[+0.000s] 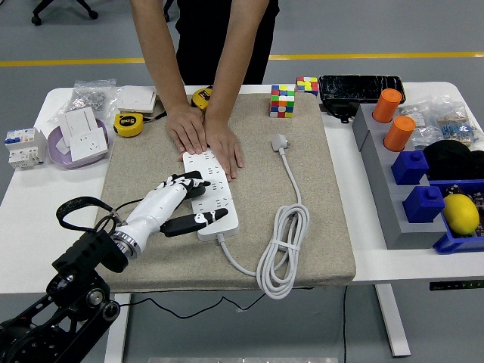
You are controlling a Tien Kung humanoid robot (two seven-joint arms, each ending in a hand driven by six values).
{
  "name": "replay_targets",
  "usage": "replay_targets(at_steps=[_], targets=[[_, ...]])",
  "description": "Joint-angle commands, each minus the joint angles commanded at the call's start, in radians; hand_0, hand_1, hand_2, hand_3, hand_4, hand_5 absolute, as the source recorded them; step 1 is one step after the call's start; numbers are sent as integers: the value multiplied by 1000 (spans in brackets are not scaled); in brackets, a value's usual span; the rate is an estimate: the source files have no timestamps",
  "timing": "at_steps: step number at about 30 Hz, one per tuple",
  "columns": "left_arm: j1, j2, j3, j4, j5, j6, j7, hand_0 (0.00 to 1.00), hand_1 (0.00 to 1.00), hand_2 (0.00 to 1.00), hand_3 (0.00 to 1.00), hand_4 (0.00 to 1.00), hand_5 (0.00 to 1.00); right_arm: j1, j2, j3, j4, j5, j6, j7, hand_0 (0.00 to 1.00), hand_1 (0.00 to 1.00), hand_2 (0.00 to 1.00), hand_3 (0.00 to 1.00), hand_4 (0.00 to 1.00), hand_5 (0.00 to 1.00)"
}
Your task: Pick up the plug,place it near the board,insert it into the board,press the button
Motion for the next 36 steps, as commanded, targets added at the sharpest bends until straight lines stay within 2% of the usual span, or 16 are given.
replay_targets(at_steps=[8,15,18,27,36], targets=[[-1,3,10,2,11,-6,4,998,939,875,865,998,998,1,-1,-6,0,5,0,0,863,768,761,791,998,863],[-10,5,0,-33,33,26,-8,998,941,877,865,998,998,2,-3,-4,0,7,0,0,863,768,761,791,998,862],[-17,3,-10,-29,42,31,-9,998,955,889,868,998,998,3,-2,-5,0,8,0,0,863,768,761,791,998,863],[-25,3,-32,5,101,2,24,998,970,899,867,998,998,3,-3,-1,0,6,0,0,862,768,761,791,998,863],[-20,1,-19,17,101,-14,27,998,976,895,862,998,998,4,-3,-3,0,10,0,2,862,768,761,791,998,864]])
